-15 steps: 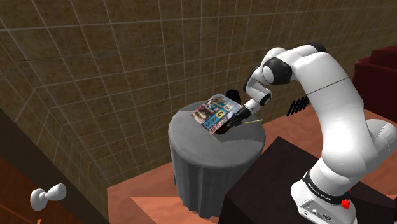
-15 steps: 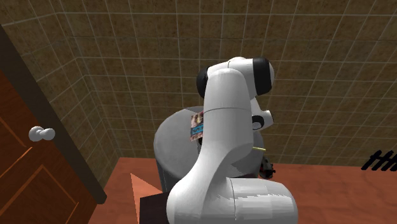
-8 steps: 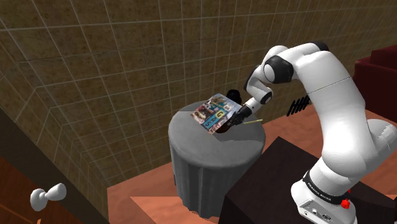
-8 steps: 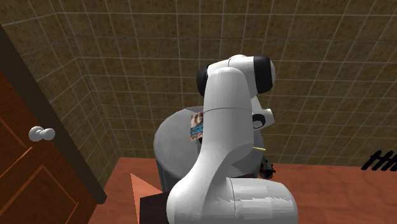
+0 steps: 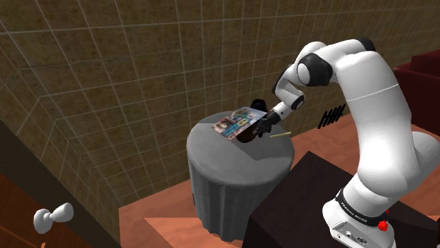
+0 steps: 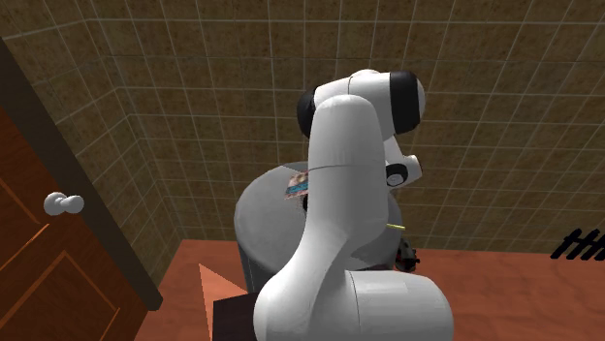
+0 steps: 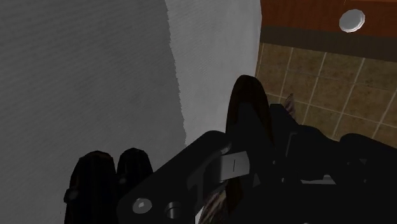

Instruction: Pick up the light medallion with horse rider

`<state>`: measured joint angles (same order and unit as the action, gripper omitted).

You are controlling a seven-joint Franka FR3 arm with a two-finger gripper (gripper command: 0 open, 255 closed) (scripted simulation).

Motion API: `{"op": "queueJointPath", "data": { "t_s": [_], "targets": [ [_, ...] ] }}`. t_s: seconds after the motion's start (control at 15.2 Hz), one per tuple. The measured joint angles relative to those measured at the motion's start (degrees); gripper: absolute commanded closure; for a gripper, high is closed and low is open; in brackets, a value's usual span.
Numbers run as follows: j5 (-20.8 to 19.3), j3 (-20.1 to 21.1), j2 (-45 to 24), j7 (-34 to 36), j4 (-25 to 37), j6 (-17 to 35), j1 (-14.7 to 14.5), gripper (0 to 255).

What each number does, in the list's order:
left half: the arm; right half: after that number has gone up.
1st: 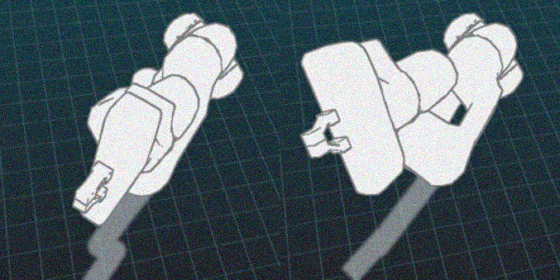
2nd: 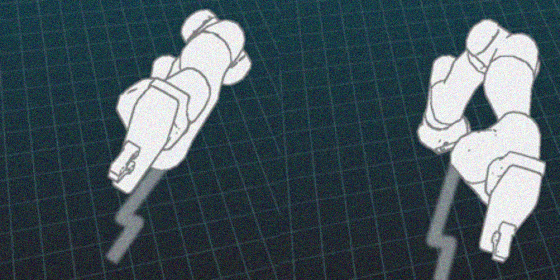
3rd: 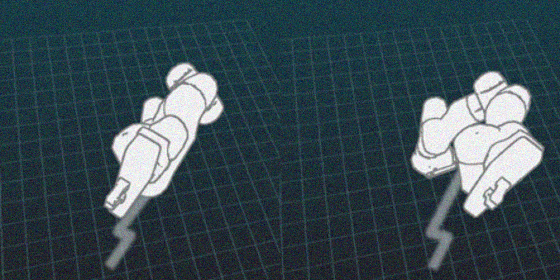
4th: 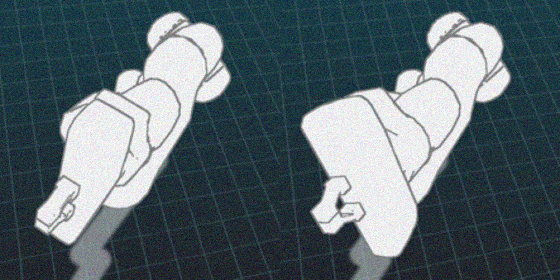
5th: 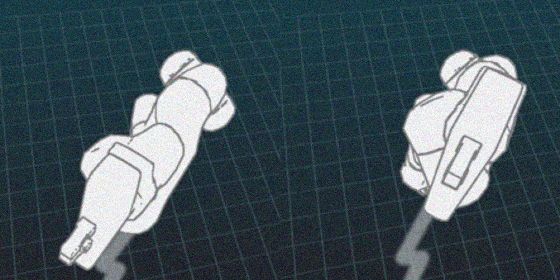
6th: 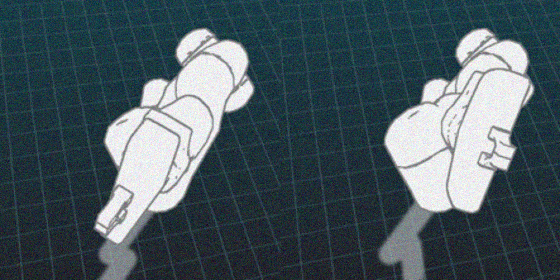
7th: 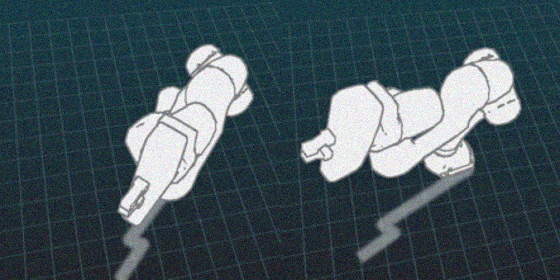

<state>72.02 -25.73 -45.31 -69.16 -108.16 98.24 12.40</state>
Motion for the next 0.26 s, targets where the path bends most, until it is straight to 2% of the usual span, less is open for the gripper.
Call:
{"op": "queueJointPath", "data": {
  "t_s": [0.26],
  "targets": [
    [-1.01,-0.77,2.56,1.24,-1.16,-0.49,-0.58,255]
  ]
}}
